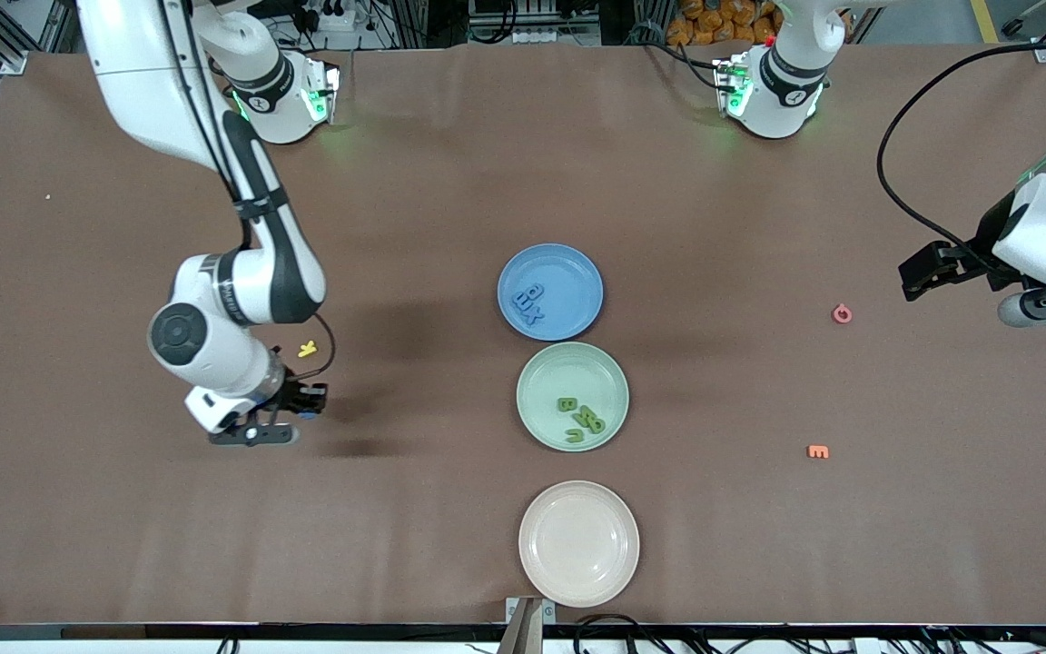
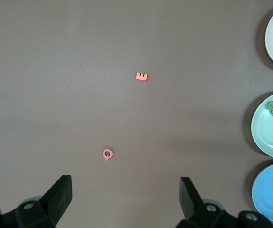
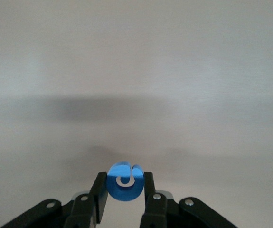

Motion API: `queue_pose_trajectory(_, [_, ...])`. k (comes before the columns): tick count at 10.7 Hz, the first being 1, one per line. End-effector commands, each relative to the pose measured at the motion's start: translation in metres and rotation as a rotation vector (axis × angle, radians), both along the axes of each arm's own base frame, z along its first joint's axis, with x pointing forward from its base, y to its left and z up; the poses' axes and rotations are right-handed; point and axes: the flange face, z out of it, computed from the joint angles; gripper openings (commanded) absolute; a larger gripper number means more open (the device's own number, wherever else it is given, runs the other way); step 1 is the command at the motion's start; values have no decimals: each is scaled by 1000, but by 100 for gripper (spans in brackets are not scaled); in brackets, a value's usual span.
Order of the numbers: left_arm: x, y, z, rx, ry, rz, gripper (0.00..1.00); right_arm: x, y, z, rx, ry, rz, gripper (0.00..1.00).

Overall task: Sort letters by color into matching plates
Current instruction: 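Carry blue c onto the blue plate and open the right gripper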

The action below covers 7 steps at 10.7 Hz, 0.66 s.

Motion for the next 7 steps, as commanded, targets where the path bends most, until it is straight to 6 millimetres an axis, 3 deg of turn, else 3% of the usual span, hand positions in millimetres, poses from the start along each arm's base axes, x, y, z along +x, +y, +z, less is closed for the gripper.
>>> queue_pose_trajectory(1, [-2,3,2,-28,5,-11,100,-21,81,19,36,-10,116,35])
queue_pose_trajectory(5, [-2,11,2,-62,11,9,100,-58,188,31,45,-28,299,35])
queue_pose_trajectory(7, [-2,12,0,-60,14,11,100,-91,244,23,47,-12,401,35])
